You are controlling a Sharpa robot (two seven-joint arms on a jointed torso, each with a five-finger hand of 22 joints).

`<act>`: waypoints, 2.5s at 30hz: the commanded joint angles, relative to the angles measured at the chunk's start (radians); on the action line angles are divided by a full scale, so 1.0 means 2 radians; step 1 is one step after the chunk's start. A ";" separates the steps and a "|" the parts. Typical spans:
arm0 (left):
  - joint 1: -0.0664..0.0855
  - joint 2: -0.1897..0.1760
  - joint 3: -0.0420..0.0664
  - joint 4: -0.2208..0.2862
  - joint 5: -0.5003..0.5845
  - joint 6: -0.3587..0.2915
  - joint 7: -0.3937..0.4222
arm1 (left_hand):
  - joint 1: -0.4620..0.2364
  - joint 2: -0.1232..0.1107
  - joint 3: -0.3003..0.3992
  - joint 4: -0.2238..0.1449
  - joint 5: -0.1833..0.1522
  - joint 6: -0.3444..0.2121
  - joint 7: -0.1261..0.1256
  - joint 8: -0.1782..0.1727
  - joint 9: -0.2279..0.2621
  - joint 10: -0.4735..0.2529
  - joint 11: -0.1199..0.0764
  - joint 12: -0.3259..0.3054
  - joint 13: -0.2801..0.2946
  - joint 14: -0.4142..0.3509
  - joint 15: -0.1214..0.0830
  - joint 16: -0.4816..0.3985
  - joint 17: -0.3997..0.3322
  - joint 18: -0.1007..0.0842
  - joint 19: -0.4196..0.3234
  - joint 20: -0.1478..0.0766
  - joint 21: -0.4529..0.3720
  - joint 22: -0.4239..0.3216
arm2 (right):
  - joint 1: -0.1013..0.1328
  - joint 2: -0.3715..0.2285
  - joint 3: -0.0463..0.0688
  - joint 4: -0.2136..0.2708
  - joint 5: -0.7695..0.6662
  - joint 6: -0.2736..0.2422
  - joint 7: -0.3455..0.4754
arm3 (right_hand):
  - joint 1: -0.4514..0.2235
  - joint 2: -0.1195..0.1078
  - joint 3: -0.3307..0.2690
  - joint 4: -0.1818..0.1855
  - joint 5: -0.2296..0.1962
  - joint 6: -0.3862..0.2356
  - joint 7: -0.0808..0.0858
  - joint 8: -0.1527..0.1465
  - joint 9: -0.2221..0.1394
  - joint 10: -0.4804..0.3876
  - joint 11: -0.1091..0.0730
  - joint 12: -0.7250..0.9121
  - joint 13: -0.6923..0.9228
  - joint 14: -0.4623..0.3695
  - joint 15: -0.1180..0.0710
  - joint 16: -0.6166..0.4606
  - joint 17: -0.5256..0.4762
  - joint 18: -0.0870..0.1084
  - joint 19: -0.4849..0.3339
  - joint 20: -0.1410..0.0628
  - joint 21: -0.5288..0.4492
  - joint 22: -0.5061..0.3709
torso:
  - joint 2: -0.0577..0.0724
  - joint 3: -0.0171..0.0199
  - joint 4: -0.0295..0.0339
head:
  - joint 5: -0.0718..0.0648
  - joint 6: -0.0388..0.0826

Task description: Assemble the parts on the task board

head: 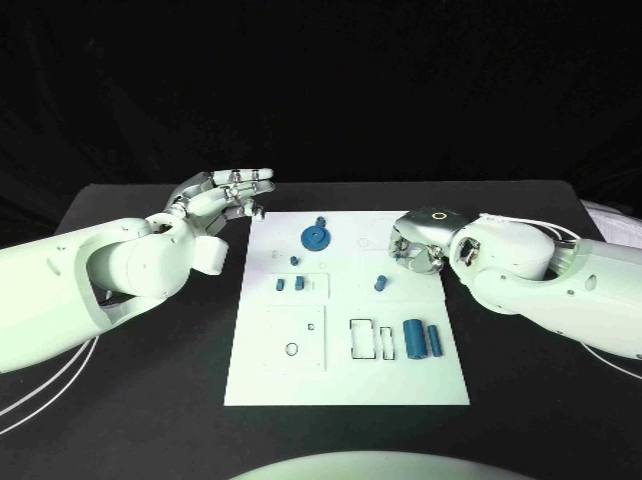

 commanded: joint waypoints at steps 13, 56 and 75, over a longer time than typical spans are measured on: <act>0.000 0.003 0.000 -0.001 0.000 0.003 0.006 | 0.001 0.006 -0.001 -0.003 0.003 0.003 0.001 0.003 -0.001 -0.007 0.001 0.004 0.001 -0.003 0.001 0.002 -0.001 0.006 -0.004 -0.001 -0.002 -0.001 | 0.010 -0.030 0.008 0.050 0.019 -0.053 -0.002 | 0.002 0.001 0.010 -0.006 0.000 0.002 0.002 -0.002 0.000 0.006 -0.002 -0.002 -0.002 0.025 -0.004 0.002 0.000 0.007 -0.001 -0.004 0.001 0.000 | 0.000 0.0000 -0.0001 | -0.002 0.001; -0.001 0.015 0.000 -0.004 -0.001 0.009 0.005 | 0.001 0.007 -0.002 -0.004 0.004 0.002 0.002 0.003 -0.001 -0.010 0.002 0.006 0.001 -0.003 0.001 0.002 -0.002 0.006 -0.005 0.000 -0.003 -0.001 | -0.062 0.081 -0.002 0.071 0.046 -0.027 0.035 | 0.000 0.001 0.021 -0.011 0.008 -0.002 0.006 -0.007 0.000 0.004 0.001 -0.009 -0.005 0.024 -0.001 0.001 -0.002 0.008 -0.003 -0.003 -0.002 -0.005 | 0.000 -0.0006 0.0005 | 0.041 -0.021; -0.001 0.014 0.000 -0.006 -0.001 0.010 0.004 | 0.000 0.007 -0.003 -0.004 0.005 0.001 0.002 0.003 -0.001 -0.011 0.002 0.007 0.002 -0.004 0.001 0.002 -0.002 0.005 -0.005 0.000 -0.003 -0.001 | -0.065 0.086 -0.002 0.070 0.044 -0.008 0.030 | -0.001 0.001 0.021 -0.011 0.008 -0.003 0.007 -0.007 0.000 0.004 0.002 -0.010 -0.006 0.024 -0.001 0.001 -0.002 0.008 -0.004 -0.003 -0.003 -0.005 | 0.000 -0.0004 0.0000 | 0.044 -0.023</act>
